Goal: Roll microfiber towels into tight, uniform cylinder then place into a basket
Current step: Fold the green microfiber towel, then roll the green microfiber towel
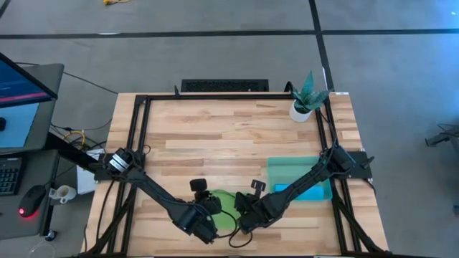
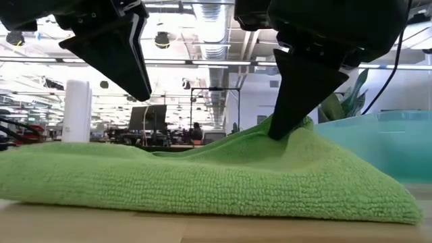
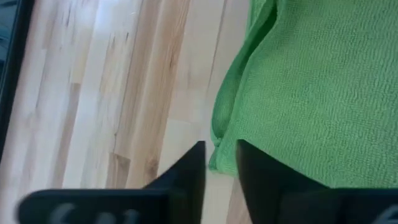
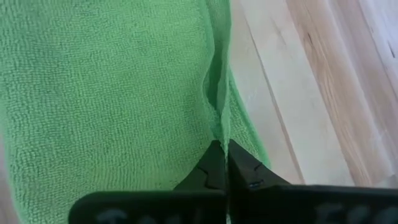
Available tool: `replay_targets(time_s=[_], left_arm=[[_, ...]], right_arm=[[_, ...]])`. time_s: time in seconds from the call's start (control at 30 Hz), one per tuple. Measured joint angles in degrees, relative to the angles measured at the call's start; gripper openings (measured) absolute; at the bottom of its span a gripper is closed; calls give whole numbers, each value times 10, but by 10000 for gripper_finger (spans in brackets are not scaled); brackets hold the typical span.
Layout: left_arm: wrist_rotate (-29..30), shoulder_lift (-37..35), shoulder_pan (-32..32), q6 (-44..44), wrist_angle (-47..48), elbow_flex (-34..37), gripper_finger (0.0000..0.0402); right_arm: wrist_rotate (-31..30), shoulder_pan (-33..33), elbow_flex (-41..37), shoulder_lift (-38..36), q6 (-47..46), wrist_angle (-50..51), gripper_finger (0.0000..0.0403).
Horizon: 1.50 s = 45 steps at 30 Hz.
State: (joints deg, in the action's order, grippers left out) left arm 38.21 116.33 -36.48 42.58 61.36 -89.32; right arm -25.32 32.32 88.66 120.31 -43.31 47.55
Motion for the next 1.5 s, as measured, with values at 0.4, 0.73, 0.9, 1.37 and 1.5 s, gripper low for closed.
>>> replay_targets(time_s=[0.4, 0.73, 0.9, 1.37, 1.5], left_arm=[[-14, 0, -5, -11, -38, 0, 149], [-15, 0, -18, -14, -136, 15, 131], [-38, 0, -14, -9, -211, 63, 124], [-104, 0, 11, 28, -291, 146, 121], [-108, 0, 12, 31, -277, 146, 121]], right_arm=[[0, -17, 0, 0, 2, -1, 24], [0, -27, 0, -1, 1, 5, 149], [-5, -33, 1, -29, 1, 60, 179], [5, 33, -33, -37, 16, 10, 135], [4, 31, -59, -38, 8, -69, 110]])
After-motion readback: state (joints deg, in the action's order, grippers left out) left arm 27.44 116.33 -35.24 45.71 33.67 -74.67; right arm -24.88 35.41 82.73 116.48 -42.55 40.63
